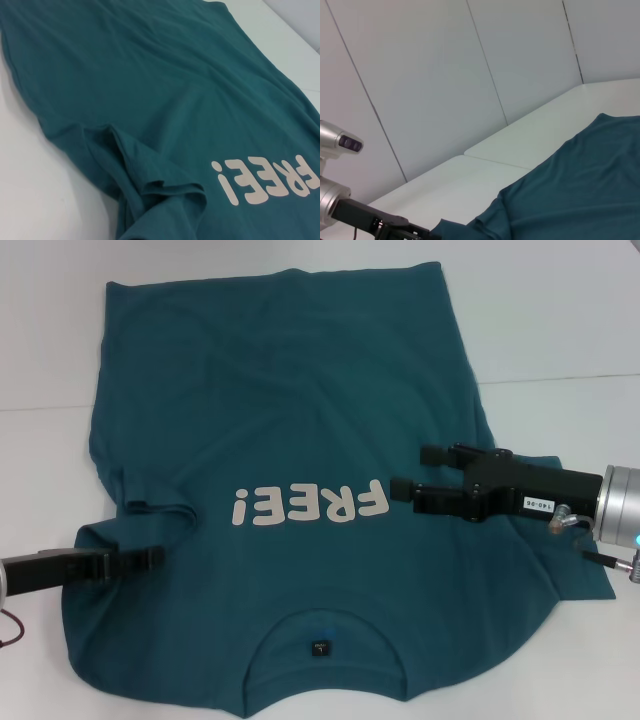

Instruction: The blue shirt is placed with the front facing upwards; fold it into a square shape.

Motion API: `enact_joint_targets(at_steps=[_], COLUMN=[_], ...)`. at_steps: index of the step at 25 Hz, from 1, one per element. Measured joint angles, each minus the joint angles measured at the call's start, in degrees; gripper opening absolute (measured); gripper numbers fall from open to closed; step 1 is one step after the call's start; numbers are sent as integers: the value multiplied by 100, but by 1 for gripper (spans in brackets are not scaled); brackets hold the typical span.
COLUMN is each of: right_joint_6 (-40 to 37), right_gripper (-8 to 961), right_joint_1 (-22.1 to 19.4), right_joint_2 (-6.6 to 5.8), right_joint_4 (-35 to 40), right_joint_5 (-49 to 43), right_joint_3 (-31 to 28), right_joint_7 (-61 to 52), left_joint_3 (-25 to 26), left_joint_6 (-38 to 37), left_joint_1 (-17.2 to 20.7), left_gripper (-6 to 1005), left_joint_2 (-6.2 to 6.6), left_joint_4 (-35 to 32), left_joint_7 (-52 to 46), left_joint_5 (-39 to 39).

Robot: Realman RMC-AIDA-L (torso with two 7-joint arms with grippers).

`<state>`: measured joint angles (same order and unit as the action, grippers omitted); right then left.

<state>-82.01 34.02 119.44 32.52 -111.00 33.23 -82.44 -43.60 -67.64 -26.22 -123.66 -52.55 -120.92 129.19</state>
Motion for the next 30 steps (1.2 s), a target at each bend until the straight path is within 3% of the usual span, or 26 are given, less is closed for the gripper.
enact_joint_targets(at_steps=[17,25,30], right_joint_6=[-2,-65,-67], right_gripper=[941,941,941], right_joint_1=[12,-2,-9], right_joint_2=[-10,-10,-10], right_joint_4=[15,68,70], right_joint_5=[-7,11,14], right_joint_3=[0,0,0], right_joint_7=[0,0,0], left_joint_3=[-230,-288,-287], left_joint_6=[200,234,243], left_joint_1=[-90,-147,-151], left_gripper=[733,516,310], left_joint_2=[-5,-12,-15], left_joint_4=[128,93,90], left_joint_7=[-33,-124,-125], left_joint_5=[9,144,144])
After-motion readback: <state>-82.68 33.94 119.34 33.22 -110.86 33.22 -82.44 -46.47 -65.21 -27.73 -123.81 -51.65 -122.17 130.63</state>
